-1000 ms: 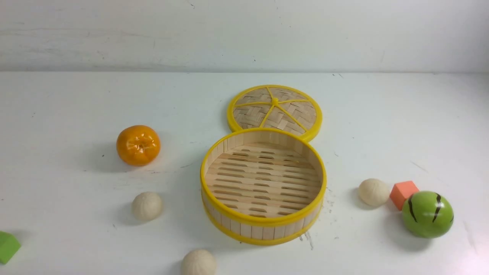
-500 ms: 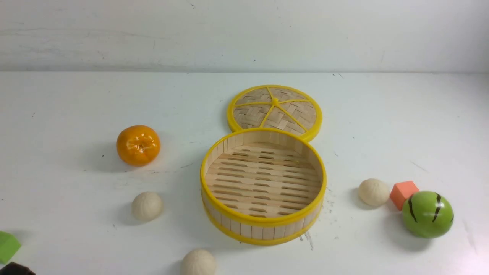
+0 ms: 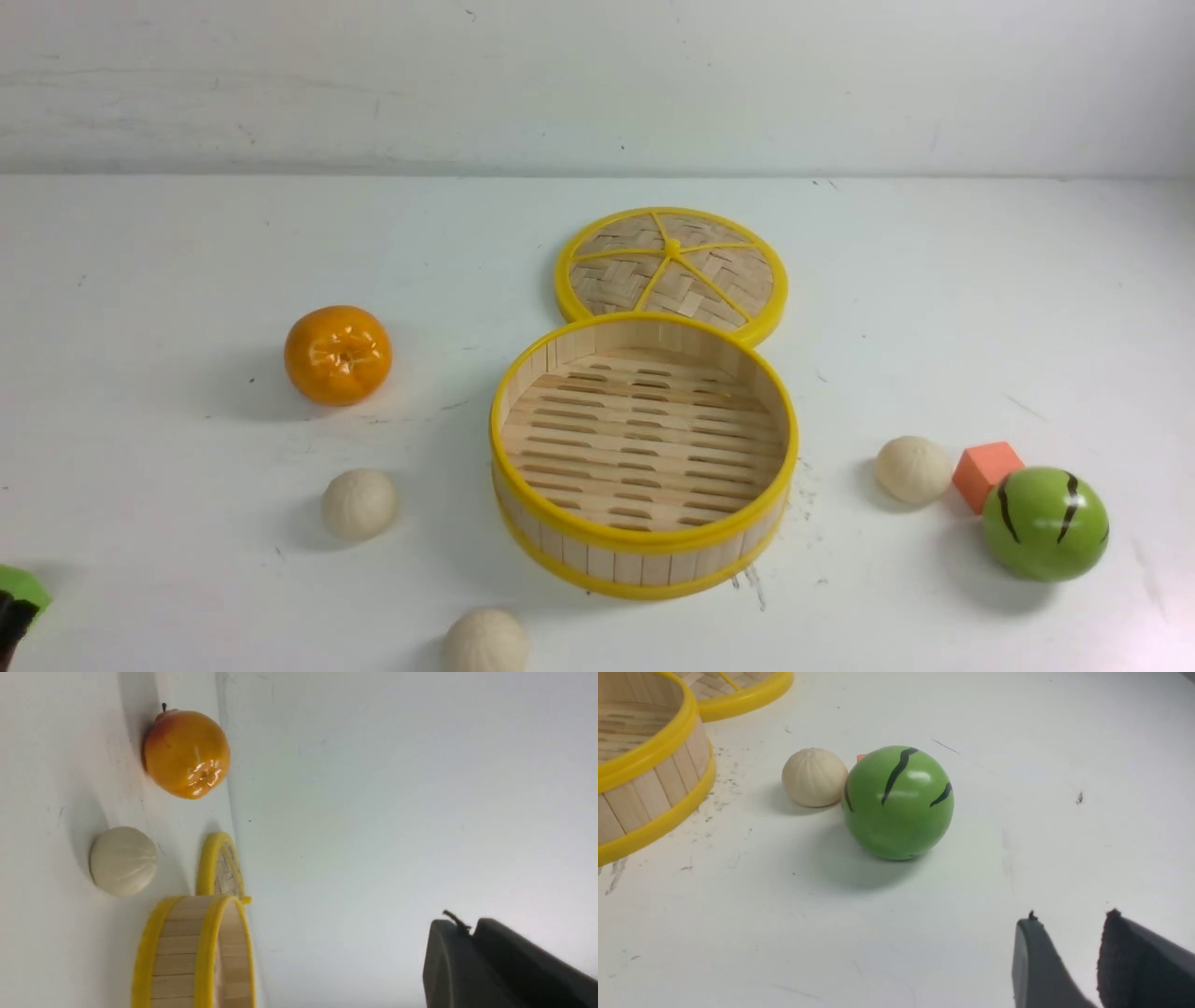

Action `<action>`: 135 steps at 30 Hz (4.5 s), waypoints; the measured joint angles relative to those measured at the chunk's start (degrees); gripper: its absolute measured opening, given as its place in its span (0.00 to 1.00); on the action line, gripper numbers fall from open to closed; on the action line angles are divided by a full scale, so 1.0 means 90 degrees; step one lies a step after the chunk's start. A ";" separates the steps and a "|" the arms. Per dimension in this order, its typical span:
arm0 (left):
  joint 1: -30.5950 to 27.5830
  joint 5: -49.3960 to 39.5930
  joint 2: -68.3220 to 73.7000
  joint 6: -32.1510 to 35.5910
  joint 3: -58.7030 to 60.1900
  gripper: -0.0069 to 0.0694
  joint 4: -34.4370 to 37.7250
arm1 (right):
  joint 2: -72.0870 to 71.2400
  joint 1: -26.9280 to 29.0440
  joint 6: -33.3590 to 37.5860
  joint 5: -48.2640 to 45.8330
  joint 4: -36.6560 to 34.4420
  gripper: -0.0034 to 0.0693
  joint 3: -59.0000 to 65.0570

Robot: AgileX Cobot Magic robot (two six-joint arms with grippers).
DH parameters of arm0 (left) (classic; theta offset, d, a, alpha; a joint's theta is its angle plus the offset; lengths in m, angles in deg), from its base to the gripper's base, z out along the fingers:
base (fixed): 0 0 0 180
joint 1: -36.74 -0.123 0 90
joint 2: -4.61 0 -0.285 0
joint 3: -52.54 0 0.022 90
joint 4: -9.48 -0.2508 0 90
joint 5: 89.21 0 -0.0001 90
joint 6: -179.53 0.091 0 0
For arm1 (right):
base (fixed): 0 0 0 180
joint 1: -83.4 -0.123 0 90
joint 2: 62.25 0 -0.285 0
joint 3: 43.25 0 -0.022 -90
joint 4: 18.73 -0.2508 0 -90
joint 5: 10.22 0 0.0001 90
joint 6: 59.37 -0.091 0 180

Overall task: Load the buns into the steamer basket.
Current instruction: Use the left arm to grab a steamed stuffed bun, then use the left arm to put the steamed stuffed bun into the steamer, then use the left arm to grab a steamed stuffed bun, then use the left arm to put the steamed stuffed bun into the steamer

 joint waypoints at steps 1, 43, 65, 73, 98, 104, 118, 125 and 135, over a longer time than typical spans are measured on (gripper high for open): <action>0.0000 -0.0212 0.0000 0.0485 -0.0238 0.16 -0.0170 | 0.0000 0.0000 0.0000 0.0000 0.0000 0.34 0.0000; 0.1903 -0.4813 1.1385 0.0962 -0.8061 0.87 -0.7697 | 0.0000 0.0000 0.0000 0.0000 0.0000 0.38 0.0000; 0.2885 -0.5120 1.1654 0.1252 -0.9951 0.08 -0.7515 | 0.0000 0.0000 0.0000 0.0000 0.0000 0.38 0.0000; 0.3915 -0.5224 1.2115 0.1197 -1.0900 0.08 -0.7160 | 0.0000 0.0000 0.0000 0.0000 0.0000 0.38 0.0000; 0.3935 -0.6842 1.2242 0.0810 -1.2387 0.80 -0.7515 | 0.0000 0.0000 0.0000 -0.0002 0.0000 0.38 0.0000; 0.3935 -0.6898 1.0822 0.0798 -1.0698 0.76 -0.7515 | 0.0000 0.0000 0.0000 -0.0002 0.0000 0.38 0.0000; 0.3935 -0.4477 1.0287 0.0777 -0.6664 0.76 -0.6917 | 0.0000 0.0000 0.0000 -0.0002 0.0000 0.38 0.0000; 0.3935 -0.4098 1.0935 0.0777 -0.6590 0.67 -0.6799 | 0.0000 0.0000 0.0000 -0.0002 0.0000 0.38 0.0000; 0.3948 -0.5004 1.1020 0.1320 -0.7631 0.08 -0.6549 | 0.0000 0.0000 0.0000 -0.0002 0.0000 0.38 0.0000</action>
